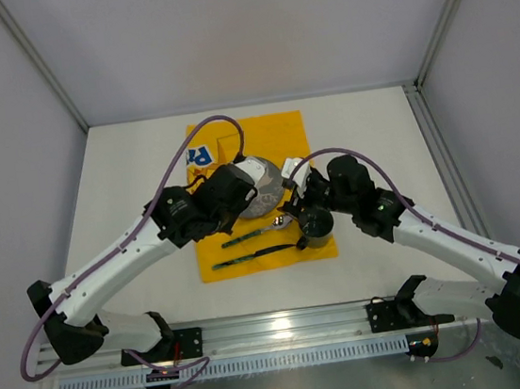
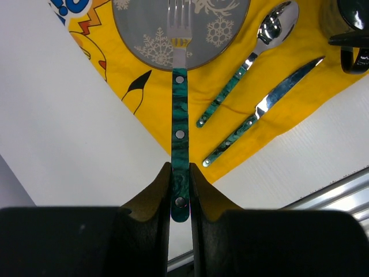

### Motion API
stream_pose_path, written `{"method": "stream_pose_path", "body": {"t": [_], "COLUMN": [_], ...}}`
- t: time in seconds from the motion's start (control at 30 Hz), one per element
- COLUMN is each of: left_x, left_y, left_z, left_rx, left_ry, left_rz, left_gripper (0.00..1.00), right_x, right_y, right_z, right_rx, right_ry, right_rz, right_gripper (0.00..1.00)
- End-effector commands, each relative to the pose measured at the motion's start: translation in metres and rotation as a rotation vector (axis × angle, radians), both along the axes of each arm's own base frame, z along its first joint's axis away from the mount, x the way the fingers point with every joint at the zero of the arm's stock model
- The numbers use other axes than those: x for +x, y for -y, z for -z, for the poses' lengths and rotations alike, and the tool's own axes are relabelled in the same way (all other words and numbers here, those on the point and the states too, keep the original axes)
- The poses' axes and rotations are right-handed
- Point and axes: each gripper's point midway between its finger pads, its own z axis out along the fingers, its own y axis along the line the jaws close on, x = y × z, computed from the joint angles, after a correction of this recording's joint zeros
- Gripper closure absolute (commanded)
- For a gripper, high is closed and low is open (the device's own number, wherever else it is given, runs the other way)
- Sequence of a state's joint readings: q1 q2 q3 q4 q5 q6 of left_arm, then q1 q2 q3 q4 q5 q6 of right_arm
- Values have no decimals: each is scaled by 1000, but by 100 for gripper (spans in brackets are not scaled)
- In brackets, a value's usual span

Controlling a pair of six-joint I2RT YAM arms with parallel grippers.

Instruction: Set the dinner table for one person

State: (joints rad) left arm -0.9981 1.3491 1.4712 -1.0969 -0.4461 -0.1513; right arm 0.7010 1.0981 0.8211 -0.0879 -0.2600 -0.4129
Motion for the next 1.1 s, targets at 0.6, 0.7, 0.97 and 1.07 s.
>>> {"method": "stream_pose_path", "body": {"t": [0.6, 0.7, 0.97, 1.07], "left_x": [120, 141, 209, 226], "left_y": [-29, -26, -21, -19], "left_z": [-6, 0, -42, -49], "left_rx": [-134, -135, -308, -395], "left_ry": [74, 60, 64, 24], "left_rz": [-191, -201, -207, -178], "left_gripper": [100, 100, 100, 100], "right_x": [27, 28, 35, 38], "right_y": [-7, -7, -11, -11], "right_z": [-21, -18, -13, -11], "right_rx": [65, 59, 52, 34], "right_ry": [25, 19, 32, 39], "right_rz": [105, 106, 106, 110], "right_gripper": [25, 25, 26, 26]}}
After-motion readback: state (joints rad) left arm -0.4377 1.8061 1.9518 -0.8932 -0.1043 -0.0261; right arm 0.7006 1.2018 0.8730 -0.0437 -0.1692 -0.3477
